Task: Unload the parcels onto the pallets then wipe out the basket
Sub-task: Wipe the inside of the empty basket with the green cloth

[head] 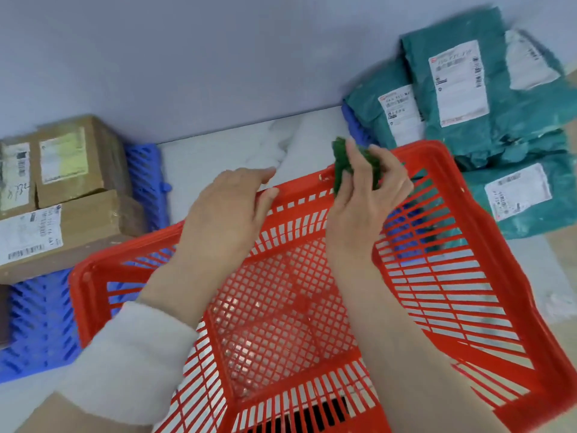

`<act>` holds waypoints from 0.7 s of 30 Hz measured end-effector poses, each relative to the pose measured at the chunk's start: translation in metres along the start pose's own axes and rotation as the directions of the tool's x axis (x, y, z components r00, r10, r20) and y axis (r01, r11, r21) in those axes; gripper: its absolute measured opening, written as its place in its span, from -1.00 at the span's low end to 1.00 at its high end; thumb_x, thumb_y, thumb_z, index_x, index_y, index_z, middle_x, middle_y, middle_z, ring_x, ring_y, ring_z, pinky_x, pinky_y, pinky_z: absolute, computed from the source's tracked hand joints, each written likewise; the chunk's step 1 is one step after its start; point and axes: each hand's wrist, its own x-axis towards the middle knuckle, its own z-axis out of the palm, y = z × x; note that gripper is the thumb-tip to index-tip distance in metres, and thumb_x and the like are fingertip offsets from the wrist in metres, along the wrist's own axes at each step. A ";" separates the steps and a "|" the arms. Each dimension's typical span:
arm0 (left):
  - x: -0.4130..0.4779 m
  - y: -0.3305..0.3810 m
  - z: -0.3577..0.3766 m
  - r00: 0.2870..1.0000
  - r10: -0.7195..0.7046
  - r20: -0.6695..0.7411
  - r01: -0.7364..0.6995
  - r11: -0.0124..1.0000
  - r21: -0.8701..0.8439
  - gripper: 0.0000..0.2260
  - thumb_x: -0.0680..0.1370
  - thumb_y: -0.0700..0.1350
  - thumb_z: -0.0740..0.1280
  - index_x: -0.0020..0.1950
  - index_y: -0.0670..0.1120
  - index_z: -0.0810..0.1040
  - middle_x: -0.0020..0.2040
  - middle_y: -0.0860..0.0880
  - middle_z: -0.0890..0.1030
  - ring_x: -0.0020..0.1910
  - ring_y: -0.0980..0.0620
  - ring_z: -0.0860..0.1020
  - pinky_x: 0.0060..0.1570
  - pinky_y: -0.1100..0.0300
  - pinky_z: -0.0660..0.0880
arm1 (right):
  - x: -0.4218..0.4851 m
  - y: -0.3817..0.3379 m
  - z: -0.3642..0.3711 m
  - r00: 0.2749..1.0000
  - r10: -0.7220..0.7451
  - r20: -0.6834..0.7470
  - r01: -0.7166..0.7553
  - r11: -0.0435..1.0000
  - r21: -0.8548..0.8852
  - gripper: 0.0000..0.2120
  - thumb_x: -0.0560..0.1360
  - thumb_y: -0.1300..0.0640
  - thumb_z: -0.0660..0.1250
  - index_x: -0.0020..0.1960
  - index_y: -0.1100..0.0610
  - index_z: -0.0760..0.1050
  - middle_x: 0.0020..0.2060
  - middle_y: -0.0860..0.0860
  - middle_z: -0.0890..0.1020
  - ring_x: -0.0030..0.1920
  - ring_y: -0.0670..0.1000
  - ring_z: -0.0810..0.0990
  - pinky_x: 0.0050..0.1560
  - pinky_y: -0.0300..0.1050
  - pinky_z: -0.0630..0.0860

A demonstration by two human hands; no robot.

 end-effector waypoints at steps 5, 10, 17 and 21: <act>0.031 0.030 0.030 0.998 -0.011 0.068 0.022 0.987 -0.161 -0.74 0.60 -0.01 0.10 0.17 -0.01 0.51 0.12 -0.05 0.60 0.10 -0.08 0.53 0.07 0.08 0.40 | 0.000 0.009 -0.010 0.996 0.041 0.076 -0.048 0.995 0.090 -0.76 0.48 0.33 0.25 0.12 0.26 0.55 0.05 0.25 0.51 0.06 0.18 0.45 0.15 -0.26 0.30; 0.026 0.027 0.031 1.000 -0.009 0.015 0.010 0.993 -0.117 -0.80 0.55 0.00 0.21 0.13 0.03 0.53 0.04 -0.03 0.64 0.02 -0.11 0.57 -0.11 0.18 0.29 | 0.044 0.052 -0.052 0.999 0.042 0.012 -0.038 0.966 -0.254 -0.74 0.53 0.28 0.21 0.18 0.25 0.52 0.10 0.21 0.52 0.12 0.14 0.39 0.19 -0.23 0.32; 0.025 0.034 0.024 0.996 -0.059 0.071 0.068 0.990 -0.127 -0.77 0.55 0.02 0.21 0.16 0.03 0.52 0.06 -0.01 0.64 0.01 -0.09 0.58 -0.10 0.17 0.30 | 0.025 0.083 -0.114 0.964 0.165 0.208 -0.047 0.877 -0.479 -0.67 0.50 0.28 0.24 0.26 0.18 0.49 0.10 0.18 0.51 0.12 0.22 0.39 0.05 -0.03 0.38; 0.026 0.032 0.024 0.996 -0.049 0.078 0.059 0.990 -0.130 -0.77 0.55 0.03 0.20 0.16 0.04 0.51 0.05 0.00 0.65 -0.01 -0.07 0.59 -0.13 0.18 0.31 | 0.015 0.074 -0.132 0.962 0.256 0.094 -0.220 0.931 -0.292 -0.72 0.47 0.28 0.29 0.17 0.17 0.55 0.02 0.13 0.50 0.03 0.08 0.43 0.00 -0.47 0.18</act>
